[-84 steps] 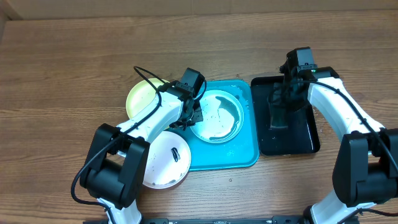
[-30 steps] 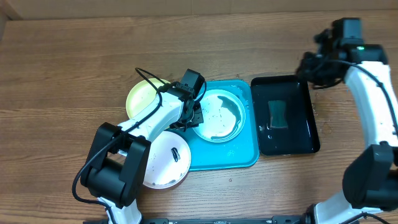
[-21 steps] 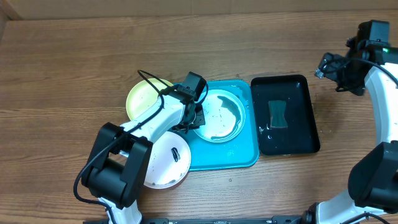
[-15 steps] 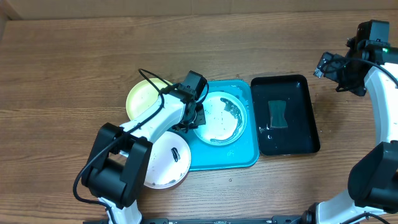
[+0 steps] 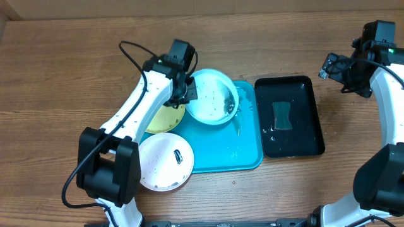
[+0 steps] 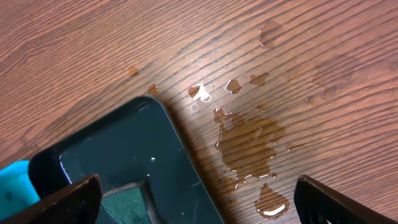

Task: Clean dirty plates on tray and stack at the side
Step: 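Lift the plate with the left gripper and move it over the basin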

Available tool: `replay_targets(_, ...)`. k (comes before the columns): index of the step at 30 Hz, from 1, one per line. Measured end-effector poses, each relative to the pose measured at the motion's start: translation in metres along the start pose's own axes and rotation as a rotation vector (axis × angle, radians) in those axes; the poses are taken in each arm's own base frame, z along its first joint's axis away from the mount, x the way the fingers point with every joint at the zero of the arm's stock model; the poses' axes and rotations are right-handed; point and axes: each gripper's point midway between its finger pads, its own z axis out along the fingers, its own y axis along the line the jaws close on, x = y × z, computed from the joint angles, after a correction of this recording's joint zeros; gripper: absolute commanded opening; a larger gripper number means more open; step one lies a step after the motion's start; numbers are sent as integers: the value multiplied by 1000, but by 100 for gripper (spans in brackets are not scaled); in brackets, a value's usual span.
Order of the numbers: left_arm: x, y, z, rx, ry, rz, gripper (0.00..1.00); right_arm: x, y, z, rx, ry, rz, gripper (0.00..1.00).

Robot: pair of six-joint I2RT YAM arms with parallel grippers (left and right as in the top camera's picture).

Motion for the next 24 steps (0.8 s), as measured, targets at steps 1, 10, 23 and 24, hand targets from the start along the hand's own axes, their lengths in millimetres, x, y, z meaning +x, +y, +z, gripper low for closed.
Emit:
replay_targets(1, -5, -4, -4, 8, -16, 8, 4, 0, 0, 0, 0, 0, 1, 100)
replay_targets(10, -17, -68, -21, 118, -147, 118, 4, 0, 0, 0, 0, 0, 0, 100)
replay_targets(23, 21, -169, -38, 249, -261, 315, 4, 0, 0, 0, 0, 1, 1, 100)
replay_targets(24, 25, -174, -39, 245, -270, 328, 4, 0, 0, 0, 0, 0, 1, 100)
